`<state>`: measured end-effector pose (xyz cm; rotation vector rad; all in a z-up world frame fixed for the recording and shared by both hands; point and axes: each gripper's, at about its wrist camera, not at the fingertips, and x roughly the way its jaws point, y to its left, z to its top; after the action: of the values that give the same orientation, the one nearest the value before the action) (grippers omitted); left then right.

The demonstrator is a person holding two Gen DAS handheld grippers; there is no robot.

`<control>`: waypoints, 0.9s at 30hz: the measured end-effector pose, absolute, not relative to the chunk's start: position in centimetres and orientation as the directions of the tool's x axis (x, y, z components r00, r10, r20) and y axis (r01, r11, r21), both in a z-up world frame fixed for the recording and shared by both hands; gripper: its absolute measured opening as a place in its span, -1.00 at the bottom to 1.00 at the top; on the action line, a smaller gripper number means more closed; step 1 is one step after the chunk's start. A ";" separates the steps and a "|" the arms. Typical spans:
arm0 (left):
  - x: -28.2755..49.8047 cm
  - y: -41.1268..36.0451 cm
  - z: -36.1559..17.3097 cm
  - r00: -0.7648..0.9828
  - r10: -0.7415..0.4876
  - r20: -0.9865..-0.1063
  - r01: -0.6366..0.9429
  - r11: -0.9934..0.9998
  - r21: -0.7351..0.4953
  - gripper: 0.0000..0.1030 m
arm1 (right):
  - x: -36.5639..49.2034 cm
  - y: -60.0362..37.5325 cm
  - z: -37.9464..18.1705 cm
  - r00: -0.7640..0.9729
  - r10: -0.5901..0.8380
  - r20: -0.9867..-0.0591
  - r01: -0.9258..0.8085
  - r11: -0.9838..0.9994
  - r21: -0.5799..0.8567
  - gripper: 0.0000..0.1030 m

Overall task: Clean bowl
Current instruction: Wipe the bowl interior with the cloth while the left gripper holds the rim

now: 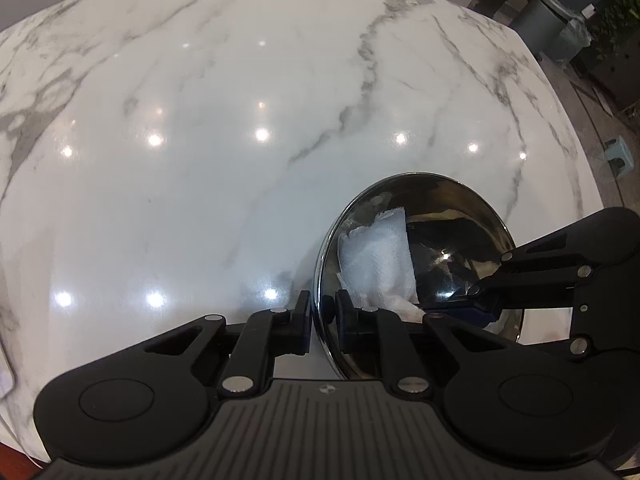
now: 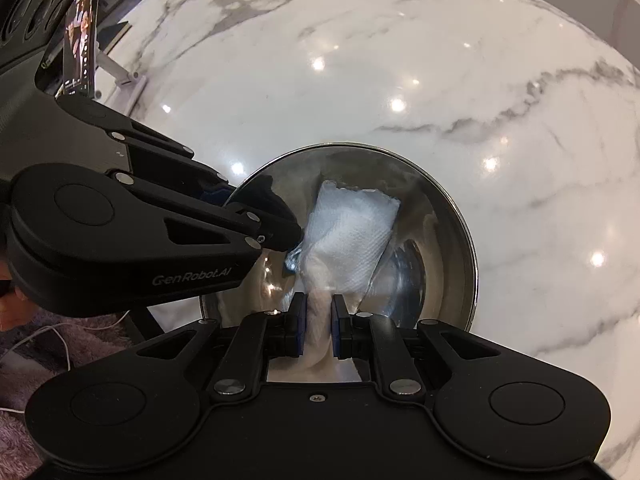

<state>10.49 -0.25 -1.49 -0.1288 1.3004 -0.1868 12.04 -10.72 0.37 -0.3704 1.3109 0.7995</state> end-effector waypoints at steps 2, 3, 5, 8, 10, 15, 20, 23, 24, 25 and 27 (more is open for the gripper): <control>10.5 -0.3 -1.5 0.255 -0.208 -0.944 0.073 0.978 -0.195 -0.79 | 11.6 -10.5 0.1 0.060 0.292 -0.954 -0.729 0.666 0.158 -0.79; 10.5 -0.3 -1.5 0.255 -0.208 -0.944 0.078 0.978 -0.194 -0.79 | 11.3 -10.3 0.1 0.071 0.273 -0.959 -0.750 0.649 0.130 -0.79; 10.4 -0.2 -1.4 0.257 -0.206 -0.944 0.090 0.978 -0.189 -0.79 | 10.6 -9.8 0.2 0.096 0.234 -0.968 -0.789 0.611 0.070 -0.79; 10.4 -0.4 -1.3 0.260 -0.195 -0.946 0.108 0.979 -0.173 -0.79 | 10.5 -9.4 -0.2 0.147 0.169 -0.975 -0.831 0.556 -0.029 -0.80; 10.3 -0.4 -1.2 0.260 -0.194 -0.946 0.113 0.979 -0.170 -0.79 | 10.0 -9.2 -0.2 0.200 0.117 -0.973 -0.850 0.514 -0.113 -0.80; 10.3 -0.2 -1.2 0.254 -0.202 -0.946 0.102 0.978 -0.182 -0.79 | 10.3 -9.5 -0.1 0.234 0.089 -0.968 -0.849 0.504 -0.159 -0.80; 10.0 0.0 -1.4 0.206 -0.228 -0.952 0.078 0.973 -0.216 -0.64 | 11.0 -10.2 0.2 0.219 0.108 -0.970 -0.834 0.537 -0.128 -0.80; 9.8 0.0 -1.6 0.175 -0.256 -0.951 0.070 0.966 -0.247 -0.55 | 11.2 -10.3 0.3 0.218 0.111 -0.970 -0.830 0.544 -0.124 -0.80; 9.7 -0.1 -1.6 0.171 -0.263 -0.950 0.073 0.965 -0.254 -0.53 | 11.2 -10.4 0.4 0.219 0.112 -0.969 -0.829 0.545 -0.124 -0.80; 9.6 -0.1 -1.6 0.168 -0.267 -0.949 0.075 0.963 -0.257 -0.53 | 11.2 -10.4 0.4 0.220 0.112 -0.969 -0.828 0.547 -0.124 -0.80; 9.5 -0.2 -1.6 0.164 -0.267 -0.950 0.081 0.963 -0.257 -0.54 | 11.3 -10.5 0.5 0.220 0.114 -0.969 -0.826 0.550 -0.123 -0.80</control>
<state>9.47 -0.20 -1.60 -0.1592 1.3861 -0.2491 11.32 -10.54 0.52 -0.7498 1.1738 0.7423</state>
